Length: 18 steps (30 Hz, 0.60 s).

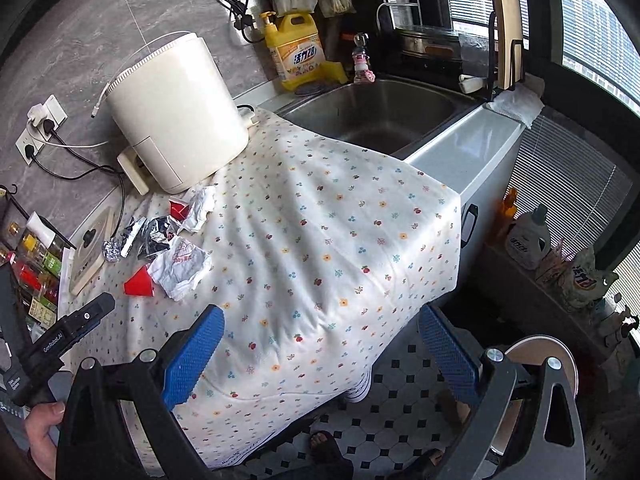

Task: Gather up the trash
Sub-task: 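Move both open grippers back over the counter, then close the left gripper on the red paper piece with a label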

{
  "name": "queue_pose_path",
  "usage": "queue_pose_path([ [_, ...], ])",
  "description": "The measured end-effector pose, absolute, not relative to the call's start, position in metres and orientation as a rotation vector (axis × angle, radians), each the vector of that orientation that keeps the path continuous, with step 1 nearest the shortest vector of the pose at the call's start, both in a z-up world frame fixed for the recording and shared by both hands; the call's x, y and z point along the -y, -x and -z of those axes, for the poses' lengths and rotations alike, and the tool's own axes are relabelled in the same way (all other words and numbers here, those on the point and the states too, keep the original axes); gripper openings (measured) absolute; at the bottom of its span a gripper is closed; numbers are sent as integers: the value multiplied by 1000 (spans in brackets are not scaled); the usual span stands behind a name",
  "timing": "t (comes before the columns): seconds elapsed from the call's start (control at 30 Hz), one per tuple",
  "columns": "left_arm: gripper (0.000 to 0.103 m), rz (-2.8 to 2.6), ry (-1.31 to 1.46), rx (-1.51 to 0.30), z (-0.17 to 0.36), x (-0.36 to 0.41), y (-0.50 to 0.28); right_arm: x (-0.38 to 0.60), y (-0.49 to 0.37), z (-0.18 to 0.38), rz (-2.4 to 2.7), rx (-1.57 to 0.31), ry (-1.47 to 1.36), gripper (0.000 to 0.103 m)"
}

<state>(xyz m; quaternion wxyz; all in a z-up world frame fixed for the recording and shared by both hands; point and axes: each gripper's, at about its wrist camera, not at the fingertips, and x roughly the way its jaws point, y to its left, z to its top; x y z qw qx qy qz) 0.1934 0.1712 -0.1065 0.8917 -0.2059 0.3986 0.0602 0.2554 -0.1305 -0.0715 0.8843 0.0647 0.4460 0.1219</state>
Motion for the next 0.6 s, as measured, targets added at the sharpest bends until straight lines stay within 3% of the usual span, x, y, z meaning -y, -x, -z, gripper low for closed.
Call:
queue_pose_path([
  [0.47,86,-16,375,-886,131,-203,-250,113,-246,80,-95,-929,-172,95],
  [0.6,74,-12,367,-917,145,-207,-263,112,-247,81,-67,-933,-166,95],
])
